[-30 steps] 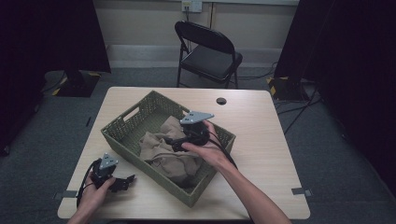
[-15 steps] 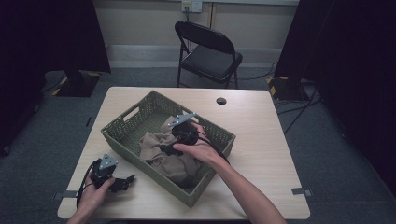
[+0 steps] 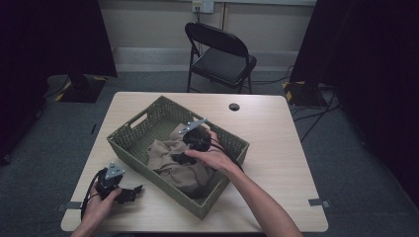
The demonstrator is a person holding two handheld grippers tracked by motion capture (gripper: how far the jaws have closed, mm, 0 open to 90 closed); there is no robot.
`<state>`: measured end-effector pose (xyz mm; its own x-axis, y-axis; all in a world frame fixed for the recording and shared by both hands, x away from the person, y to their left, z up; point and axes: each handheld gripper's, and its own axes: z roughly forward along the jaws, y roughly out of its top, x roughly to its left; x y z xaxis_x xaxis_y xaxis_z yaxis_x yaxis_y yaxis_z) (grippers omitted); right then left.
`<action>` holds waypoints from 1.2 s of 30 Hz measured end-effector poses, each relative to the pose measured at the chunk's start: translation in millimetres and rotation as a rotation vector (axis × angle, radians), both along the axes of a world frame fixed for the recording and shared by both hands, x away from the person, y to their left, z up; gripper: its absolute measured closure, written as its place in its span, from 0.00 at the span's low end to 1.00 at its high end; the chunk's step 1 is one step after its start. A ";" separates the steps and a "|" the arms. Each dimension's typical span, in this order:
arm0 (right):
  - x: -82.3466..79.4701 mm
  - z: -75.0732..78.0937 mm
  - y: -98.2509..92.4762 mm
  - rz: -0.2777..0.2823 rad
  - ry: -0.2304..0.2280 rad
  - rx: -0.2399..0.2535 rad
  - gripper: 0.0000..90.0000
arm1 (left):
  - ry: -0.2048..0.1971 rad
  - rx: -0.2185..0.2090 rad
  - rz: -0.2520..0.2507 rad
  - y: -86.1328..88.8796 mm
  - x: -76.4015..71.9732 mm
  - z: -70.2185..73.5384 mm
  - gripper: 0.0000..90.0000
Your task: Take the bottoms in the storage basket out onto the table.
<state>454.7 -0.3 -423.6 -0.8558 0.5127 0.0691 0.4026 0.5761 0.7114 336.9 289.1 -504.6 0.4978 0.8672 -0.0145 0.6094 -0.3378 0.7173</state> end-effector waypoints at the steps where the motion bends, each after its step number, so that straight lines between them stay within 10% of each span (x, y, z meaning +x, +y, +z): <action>1: 0.6 -1.4 1.2 -0.003 -0.005 -0.010 0.11 | -0.001 0.001 -0.001 0.1 0.1 0.0 0.00; 36: 18.9 -28.1 26.9 -0.002 0.010 -0.169 0.09 | 0.000 0.003 -0.005 0.4 -0.1 0.1 0.00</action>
